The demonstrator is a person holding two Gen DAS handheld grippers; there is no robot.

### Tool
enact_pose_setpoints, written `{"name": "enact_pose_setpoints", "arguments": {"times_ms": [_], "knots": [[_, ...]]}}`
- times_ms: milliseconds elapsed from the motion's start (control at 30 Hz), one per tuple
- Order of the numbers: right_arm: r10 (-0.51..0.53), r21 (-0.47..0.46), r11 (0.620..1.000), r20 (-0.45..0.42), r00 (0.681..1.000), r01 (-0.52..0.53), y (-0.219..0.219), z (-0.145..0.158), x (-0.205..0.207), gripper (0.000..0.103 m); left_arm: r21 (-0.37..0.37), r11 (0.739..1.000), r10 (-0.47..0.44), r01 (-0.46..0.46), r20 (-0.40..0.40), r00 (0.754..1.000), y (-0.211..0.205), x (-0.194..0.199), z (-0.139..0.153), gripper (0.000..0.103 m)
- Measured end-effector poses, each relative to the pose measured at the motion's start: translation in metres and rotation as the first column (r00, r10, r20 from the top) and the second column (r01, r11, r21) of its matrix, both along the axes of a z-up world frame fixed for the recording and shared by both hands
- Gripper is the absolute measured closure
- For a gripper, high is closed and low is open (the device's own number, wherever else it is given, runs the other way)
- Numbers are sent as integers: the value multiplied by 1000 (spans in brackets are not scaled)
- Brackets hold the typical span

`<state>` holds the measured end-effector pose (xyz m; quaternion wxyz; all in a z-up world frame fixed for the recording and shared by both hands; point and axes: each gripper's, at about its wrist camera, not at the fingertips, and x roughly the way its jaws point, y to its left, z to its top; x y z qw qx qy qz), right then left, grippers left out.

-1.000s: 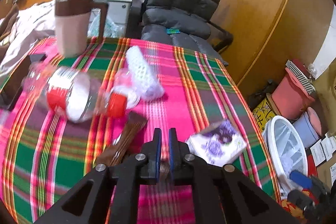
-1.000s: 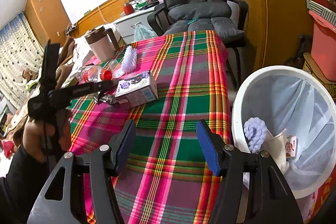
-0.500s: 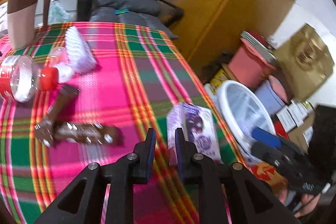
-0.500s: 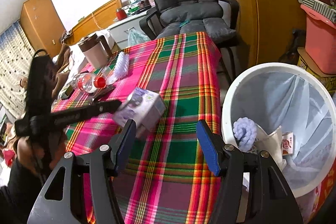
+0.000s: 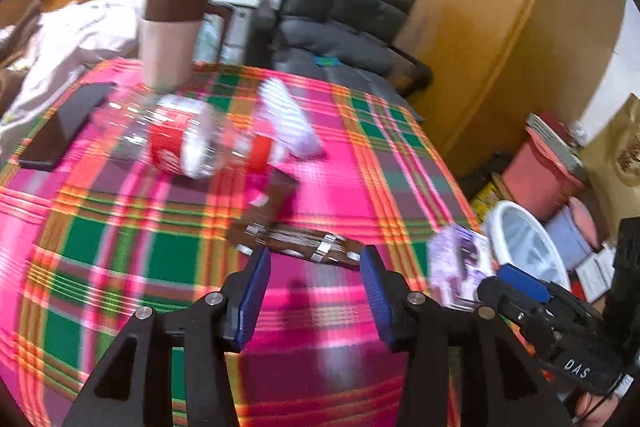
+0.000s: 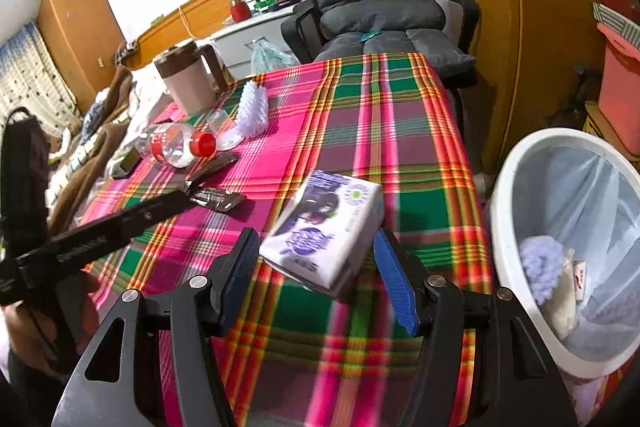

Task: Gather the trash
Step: 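Grasp the purple milk box with the right tool while the left tool grasps a chocolate bar, then carry the chocolate bar and milk box in both tools over the trash bin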

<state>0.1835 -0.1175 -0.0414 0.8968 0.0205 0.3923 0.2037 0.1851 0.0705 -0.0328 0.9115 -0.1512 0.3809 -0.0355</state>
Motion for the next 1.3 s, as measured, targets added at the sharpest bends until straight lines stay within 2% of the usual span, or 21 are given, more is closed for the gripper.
{"name": "enact_pose_setpoints", "arguments": {"times_ms": [67, 200, 333, 467, 567, 600, 633, 900, 1300], "knots": [[-19, -33, 999, 1, 1000, 19, 5, -3, 2, 41, 39, 999, 34, -35, 18, 999, 8, 0, 2, 54], [-49, -85, 995, 20, 999, 50, 9, -5, 4, 39, 98, 993, 66, -70, 47, 997, 21, 3, 6, 42], [-67, -134, 989, 8, 998, 67, 9, -12, 7, 37, 137, 990, 26, -27, 3, 1000, 25, 23, -3, 42], [-89, -131, 988, -16, 996, 86, 3, -15, 10, 37, 167, 986, -16, 20, -20, 1000, 16, 40, -11, 42], [-83, -127, 988, -1, 997, 82, 0, -12, 8, 37, 194, 979, -48, 54, -36, 998, 8, 49, -17, 60], [-77, -117, 990, 3, 997, 76, -2, -12, 7, 43, 205, 977, -51, 61, -51, 997, 5, 52, -19, 70], [-75, -114, 991, 7, 997, 75, -3, -11, 6, 43, 211, 975, -54, 65, -60, 997, 3, 54, -21, 81], [-65, -84, 994, 34, 997, 68, -12, -4, 0, 44, 234, 971, -27, 37, -47, 999, 0, 45, -19, 83], [-50, -29, 998, 70, 996, 52, -23, 14, -12, 44, 217, 976, 27, -32, 25, 999, -4, 9, 10, 83]]}}
